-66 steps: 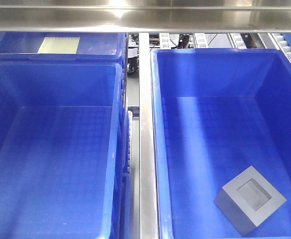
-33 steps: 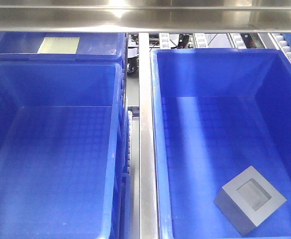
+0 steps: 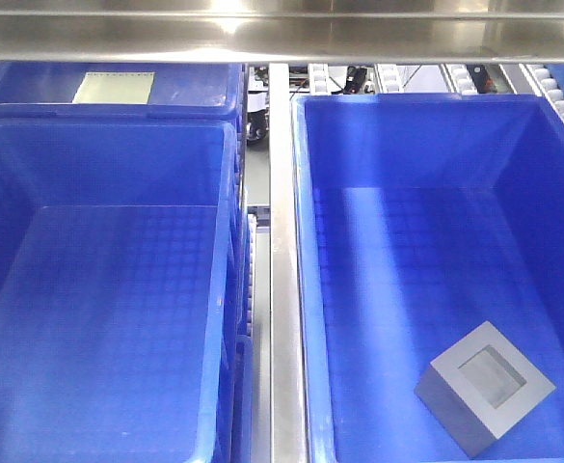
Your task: Sort gray base to blue bin
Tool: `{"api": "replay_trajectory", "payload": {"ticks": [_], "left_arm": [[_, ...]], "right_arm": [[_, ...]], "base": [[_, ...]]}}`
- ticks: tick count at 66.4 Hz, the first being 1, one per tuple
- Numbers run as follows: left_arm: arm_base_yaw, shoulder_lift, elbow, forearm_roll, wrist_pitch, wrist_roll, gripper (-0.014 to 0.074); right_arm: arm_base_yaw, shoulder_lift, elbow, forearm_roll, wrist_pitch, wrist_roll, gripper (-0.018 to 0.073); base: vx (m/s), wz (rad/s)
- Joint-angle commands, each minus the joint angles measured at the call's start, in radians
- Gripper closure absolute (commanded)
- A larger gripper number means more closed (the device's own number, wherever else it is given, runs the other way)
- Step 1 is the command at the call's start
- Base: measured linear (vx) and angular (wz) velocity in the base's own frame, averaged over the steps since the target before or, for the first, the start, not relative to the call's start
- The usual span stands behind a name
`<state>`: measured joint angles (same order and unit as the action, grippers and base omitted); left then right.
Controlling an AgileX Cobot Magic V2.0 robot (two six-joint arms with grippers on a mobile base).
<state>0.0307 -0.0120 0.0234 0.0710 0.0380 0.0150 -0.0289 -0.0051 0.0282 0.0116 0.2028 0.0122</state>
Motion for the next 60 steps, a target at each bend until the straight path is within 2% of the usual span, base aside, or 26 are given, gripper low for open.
{"api": "replay_trajectory", "payload": {"ticks": [1,60], "left_arm": [[0.002,-0.014,-0.018,-0.002,-0.098,-0.003,0.0603],[0.002,-0.014,-0.017,-0.002,-0.081,-0.003,0.0603]], "right_arm": [[-0.003,0.018,0.002,-0.005,-0.053,-0.012,0.0564],[-0.003,0.018,0.002,-0.005,-0.053,-0.012,0.0564]], "base": [[0.0,0.0],[0.0,0.0]]}}
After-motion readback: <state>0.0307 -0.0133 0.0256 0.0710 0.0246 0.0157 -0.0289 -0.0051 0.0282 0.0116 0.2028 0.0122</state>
